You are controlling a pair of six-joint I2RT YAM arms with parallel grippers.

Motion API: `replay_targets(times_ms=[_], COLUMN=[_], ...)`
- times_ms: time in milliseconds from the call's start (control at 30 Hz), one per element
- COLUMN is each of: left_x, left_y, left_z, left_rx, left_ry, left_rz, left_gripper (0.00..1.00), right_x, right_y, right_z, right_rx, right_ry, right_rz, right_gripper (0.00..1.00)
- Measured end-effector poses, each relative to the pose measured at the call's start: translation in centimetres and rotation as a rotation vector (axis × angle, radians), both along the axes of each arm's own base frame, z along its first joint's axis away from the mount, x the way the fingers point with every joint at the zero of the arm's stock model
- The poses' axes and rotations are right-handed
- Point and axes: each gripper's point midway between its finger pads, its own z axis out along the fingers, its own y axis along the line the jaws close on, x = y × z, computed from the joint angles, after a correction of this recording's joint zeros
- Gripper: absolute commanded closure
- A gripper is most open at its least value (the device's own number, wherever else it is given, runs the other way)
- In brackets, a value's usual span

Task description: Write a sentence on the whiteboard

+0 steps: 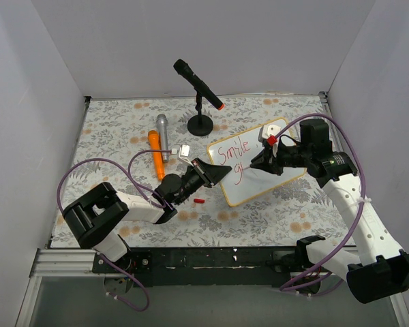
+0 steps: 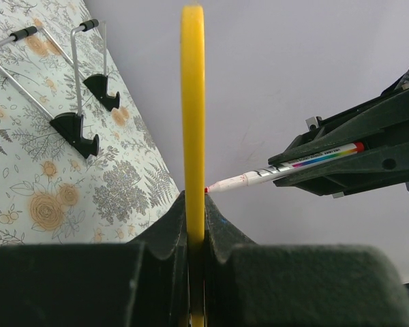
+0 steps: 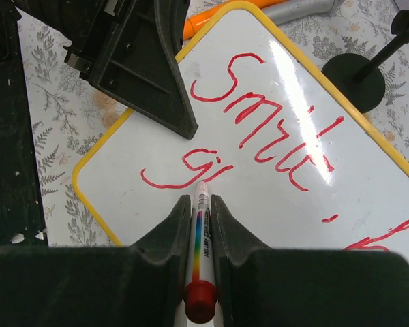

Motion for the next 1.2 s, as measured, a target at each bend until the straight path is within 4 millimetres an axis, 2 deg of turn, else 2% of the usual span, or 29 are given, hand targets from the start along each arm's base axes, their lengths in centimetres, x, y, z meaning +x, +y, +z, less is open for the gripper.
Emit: replay_targets(times_ms=[967, 1067, 1200], left_x=[0.4, 0.4, 0.3], left_y=[0.2, 0.2, 0.2], left_z=[-0.1, -0.1, 0.1], left_rx=[0.003, 0.002, -0.007], left_ry=[0.007, 0.007, 0.001], left_rz=[0.019, 0.018, 0.014], left_gripper=[1.0, 1.0, 1.0], right_x=[3.0, 2.8, 1.4], right_y=[-0.2, -0.1, 0.5], right_z=[0.9, 1.0, 1.6], right_rx=[0.009, 0.015, 0.044], right_ry=[-0.023, -0.023, -0.015], right_rz=[-0.119, -0.107, -0.031], right_gripper=[0.99, 0.99, 0.99])
